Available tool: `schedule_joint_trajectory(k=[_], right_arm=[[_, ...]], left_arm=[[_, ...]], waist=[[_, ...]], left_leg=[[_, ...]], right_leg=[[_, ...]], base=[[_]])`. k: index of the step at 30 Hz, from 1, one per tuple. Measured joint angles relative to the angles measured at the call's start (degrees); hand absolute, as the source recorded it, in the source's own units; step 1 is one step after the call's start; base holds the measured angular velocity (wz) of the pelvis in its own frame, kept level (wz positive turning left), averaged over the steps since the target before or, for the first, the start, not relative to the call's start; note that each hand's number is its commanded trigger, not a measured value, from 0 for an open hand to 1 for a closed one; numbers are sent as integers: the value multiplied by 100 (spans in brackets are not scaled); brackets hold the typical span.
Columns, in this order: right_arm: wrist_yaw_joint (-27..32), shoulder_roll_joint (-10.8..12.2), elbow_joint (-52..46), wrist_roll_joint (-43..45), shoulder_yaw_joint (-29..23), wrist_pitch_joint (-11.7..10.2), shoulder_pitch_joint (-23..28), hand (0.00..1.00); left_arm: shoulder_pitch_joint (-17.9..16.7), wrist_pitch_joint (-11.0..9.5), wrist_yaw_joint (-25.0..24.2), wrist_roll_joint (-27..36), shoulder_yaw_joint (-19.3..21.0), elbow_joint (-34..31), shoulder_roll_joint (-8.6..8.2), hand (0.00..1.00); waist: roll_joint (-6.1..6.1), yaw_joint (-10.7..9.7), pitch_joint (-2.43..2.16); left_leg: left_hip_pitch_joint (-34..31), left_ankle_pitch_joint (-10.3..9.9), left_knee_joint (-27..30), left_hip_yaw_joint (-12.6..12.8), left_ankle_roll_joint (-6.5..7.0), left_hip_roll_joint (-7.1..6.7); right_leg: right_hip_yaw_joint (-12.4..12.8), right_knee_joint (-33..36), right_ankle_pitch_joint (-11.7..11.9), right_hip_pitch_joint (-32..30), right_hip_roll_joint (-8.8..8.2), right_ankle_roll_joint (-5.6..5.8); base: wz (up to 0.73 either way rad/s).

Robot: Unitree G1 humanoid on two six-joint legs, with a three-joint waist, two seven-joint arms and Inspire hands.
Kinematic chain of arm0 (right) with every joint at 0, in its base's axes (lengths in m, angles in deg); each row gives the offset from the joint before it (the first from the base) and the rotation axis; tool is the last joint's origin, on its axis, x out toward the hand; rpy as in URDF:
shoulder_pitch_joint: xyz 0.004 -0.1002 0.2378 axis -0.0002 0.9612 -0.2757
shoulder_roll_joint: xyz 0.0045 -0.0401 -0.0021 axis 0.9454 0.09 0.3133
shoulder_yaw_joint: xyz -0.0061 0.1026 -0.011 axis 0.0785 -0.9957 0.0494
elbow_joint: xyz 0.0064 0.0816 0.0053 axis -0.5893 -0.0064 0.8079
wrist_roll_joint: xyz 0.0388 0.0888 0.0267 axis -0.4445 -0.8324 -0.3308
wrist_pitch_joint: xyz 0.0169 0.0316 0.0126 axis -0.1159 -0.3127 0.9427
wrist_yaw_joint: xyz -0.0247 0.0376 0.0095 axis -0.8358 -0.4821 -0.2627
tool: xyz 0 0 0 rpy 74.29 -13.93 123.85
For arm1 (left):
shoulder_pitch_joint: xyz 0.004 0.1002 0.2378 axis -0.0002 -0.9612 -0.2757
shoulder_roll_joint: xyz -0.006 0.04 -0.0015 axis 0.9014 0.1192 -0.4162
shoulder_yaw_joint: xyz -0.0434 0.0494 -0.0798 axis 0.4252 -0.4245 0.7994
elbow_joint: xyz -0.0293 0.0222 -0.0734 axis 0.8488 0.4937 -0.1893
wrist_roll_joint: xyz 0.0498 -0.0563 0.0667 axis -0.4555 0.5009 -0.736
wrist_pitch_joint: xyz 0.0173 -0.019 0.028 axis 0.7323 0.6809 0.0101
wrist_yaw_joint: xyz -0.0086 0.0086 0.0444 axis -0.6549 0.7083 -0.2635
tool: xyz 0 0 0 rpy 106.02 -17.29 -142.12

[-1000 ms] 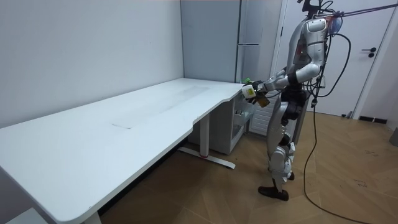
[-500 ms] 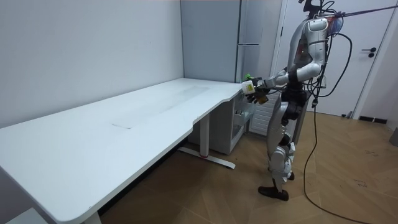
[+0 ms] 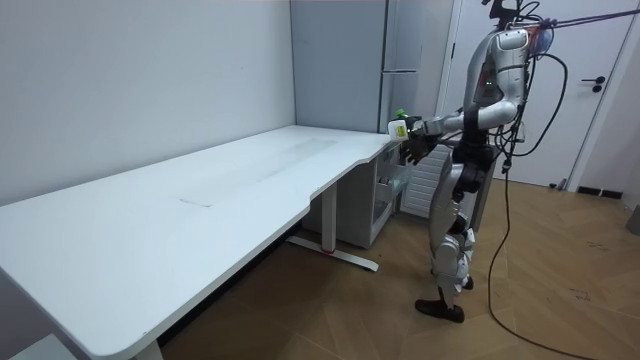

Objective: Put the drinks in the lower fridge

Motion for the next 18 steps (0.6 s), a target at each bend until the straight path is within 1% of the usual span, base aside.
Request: schedule_joint_trajectory(k=[7,13,18], right_arm=[[-4,4,2,0,-2,0,8,0],[-10,12,2,28,-22,1,11,0],[-10,5,2,24,-22,10,11,0]], left_arm=[[0,0,-1,0,-2,0,0,100],[-1,0,-1,1,-3,0,0,100],[-2,1,-3,1,-21,5,3,100]], waist=[[40,1,21],[37,-20,14],[-14,-22,-9]], left_leg=[[-5,-1,3,2,0,3],[-8,0,-18,3,0,2],[11,0,-27,26,0,2]], right_leg=[[10,2,10,-35,2,0],[-4,2,10,-32,1,1],[3,1,10,-20,-5,1]], base=[[0],[0],[0]])
